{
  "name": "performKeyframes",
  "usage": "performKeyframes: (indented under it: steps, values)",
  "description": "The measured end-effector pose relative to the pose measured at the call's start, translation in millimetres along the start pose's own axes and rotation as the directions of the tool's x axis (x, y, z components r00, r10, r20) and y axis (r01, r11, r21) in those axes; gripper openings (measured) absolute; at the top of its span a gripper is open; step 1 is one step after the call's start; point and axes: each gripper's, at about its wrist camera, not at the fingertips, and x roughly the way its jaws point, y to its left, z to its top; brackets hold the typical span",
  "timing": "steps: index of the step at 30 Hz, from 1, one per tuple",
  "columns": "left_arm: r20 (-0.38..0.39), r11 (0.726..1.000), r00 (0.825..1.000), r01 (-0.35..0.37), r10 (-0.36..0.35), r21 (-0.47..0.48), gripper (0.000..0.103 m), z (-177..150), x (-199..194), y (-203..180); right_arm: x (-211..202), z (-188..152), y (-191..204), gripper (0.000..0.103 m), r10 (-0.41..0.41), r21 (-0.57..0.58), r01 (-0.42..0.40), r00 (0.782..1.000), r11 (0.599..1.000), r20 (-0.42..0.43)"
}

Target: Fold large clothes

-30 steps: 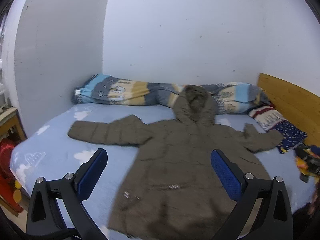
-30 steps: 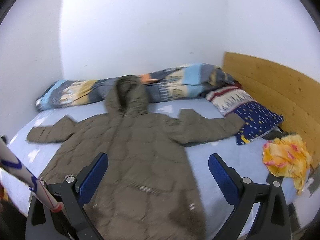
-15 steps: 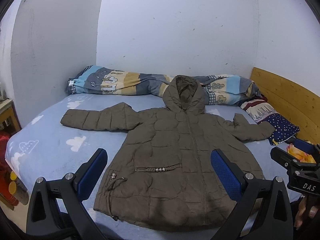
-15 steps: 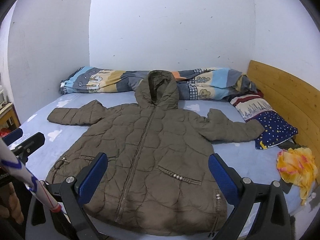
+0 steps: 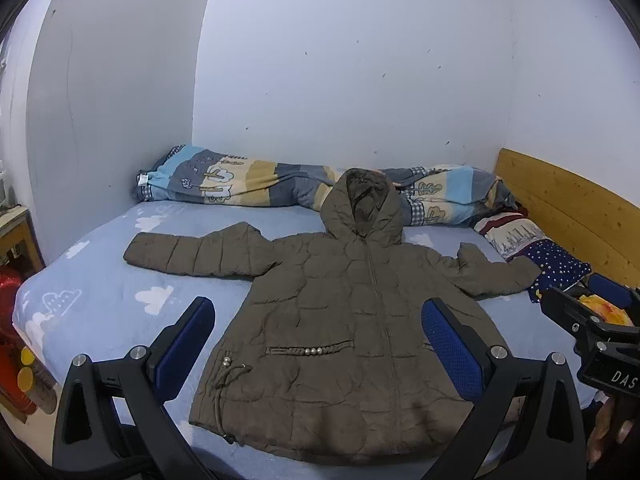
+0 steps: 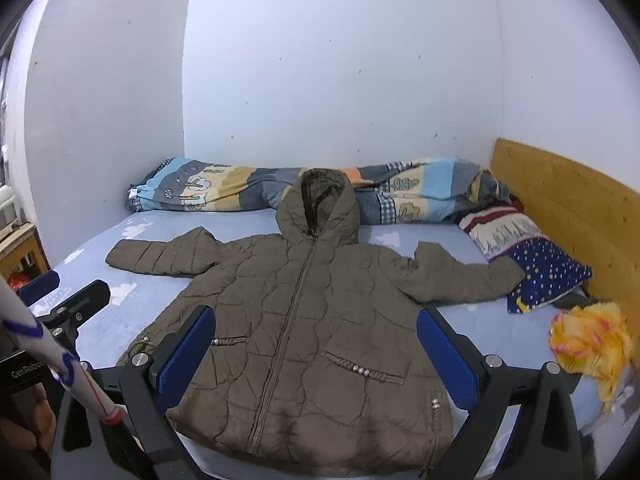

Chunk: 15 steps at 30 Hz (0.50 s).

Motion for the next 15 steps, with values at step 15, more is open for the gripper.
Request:
performKeyframes:
  steps: [15]
  values:
    - [-0.015, 1.0, 1.0, -0.004, 0.004, 0.008, 0.103, -5.8, 0.9, 1.3, 0.0, -1.9, -0.1, 0.102, 0.013, 0.006, -0.013, 1.0, 1.0, -0.021]
